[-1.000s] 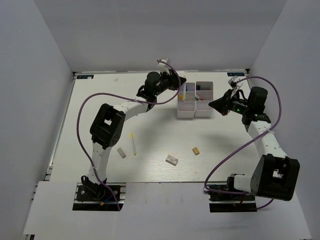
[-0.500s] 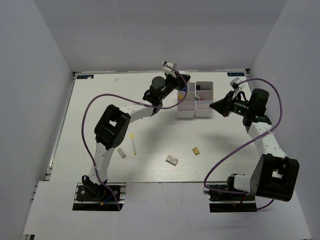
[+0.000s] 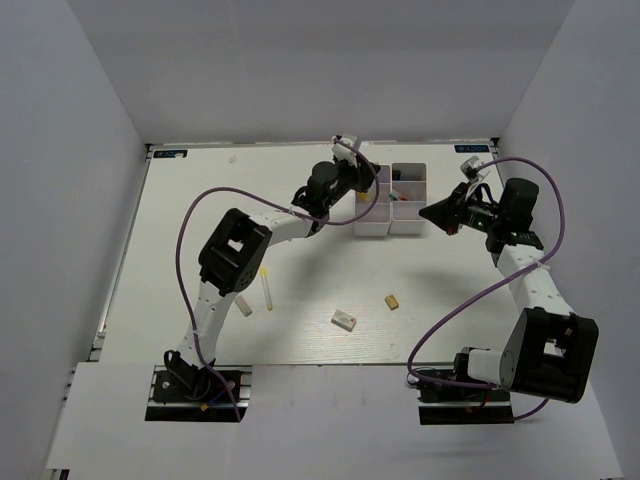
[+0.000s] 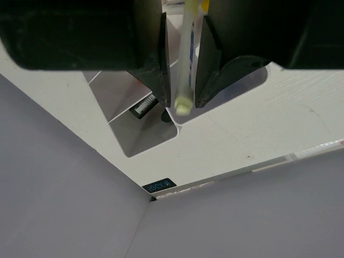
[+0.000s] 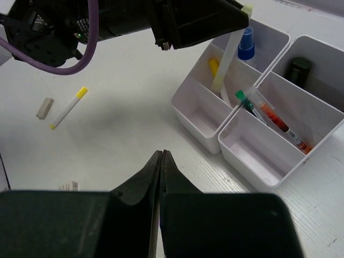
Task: Sort the stationery into containers
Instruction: Place the pen in the storage box, then pick up the pen from the center of the board.
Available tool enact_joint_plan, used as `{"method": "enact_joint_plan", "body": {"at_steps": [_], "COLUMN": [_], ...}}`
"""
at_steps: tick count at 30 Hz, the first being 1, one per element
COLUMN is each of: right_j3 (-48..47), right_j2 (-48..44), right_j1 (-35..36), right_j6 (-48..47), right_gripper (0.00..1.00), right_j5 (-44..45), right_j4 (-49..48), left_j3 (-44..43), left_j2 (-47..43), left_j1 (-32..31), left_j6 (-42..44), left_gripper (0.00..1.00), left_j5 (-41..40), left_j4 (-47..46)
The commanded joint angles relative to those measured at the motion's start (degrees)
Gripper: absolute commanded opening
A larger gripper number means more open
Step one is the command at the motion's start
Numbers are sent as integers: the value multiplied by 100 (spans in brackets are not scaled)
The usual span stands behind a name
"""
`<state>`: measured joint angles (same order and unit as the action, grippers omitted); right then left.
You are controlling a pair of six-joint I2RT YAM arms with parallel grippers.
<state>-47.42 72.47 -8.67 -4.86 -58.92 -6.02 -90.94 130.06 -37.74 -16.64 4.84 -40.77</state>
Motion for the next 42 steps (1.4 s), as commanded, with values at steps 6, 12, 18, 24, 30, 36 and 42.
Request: {"method": "enact_joint_plan", "body": {"at_steps": [6, 12, 18, 24, 30, 36, 42], "right_j3": [22, -74, -1265, -2236, -2139, -2404, -2246], "right_j2": [-66, -22, 645, 1402, 1410, 1657, 1630], "right_j1": [-39, -30, 242, 1374, 2209, 2633, 2703], "right_j6": [-277, -718, -2784, -3680, -2117, -1597, -1553], "right_gripper": [33, 90, 90, 85, 13, 19, 46], "right_j5": [-322, -943, -1456, -516, 623, 1557, 2007], "right_j4": [118, 382, 3228, 4672, 3091, 2879, 2843], "left_j3": [93, 839, 2035, 2492, 3397, 4075, 3732], "left_j2": [-560, -1429, -3124, -4856, -6123, -6678, -5450], "left_j1": [-84, -137, 11, 12, -67, -120, -120], "left_j6": [74, 74, -470, -1031, -3034, -4557, -4918], "left_gripper": [47, 54, 73, 84, 68, 28, 45], "left_j5": [236, 368, 26, -1115, -2180, -2066, -2128], "left_j4": [-308, -590, 1110, 5011, 7081, 8092, 9314]}}
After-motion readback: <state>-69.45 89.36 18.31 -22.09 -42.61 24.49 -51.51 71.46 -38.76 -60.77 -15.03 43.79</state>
